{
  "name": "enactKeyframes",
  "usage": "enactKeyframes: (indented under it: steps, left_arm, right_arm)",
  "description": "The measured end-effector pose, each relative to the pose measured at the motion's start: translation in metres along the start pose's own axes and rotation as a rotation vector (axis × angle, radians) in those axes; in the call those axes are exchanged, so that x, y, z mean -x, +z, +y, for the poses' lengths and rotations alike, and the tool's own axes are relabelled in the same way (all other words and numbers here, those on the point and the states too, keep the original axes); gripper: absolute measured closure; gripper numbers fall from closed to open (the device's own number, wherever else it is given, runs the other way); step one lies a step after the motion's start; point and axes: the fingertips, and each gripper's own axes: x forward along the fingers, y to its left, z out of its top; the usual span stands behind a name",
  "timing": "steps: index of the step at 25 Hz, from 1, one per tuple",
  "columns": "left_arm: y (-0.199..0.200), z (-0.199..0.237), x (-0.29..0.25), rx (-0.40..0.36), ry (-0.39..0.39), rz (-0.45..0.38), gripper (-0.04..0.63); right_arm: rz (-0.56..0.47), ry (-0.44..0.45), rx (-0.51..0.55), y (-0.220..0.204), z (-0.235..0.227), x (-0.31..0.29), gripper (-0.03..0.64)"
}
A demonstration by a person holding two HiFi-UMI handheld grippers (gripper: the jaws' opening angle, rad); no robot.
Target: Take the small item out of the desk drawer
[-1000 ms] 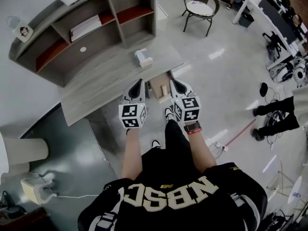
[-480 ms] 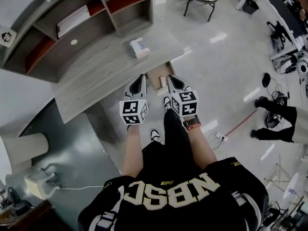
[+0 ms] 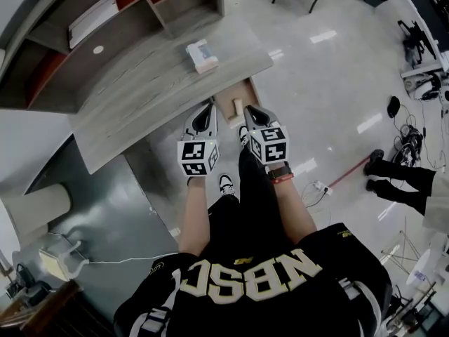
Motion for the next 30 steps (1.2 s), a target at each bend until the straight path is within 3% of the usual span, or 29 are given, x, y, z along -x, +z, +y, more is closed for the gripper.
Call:
enactKeyframes:
  steps: [30]
  left_arm:
    - [-0.101, 0.022, -0.068, 0.078, -0.024, 0.195, 0.588]
  right_arm:
    - [0.326, 0.025, 0.019, -0.134, -0.053, -0.125, 0.502]
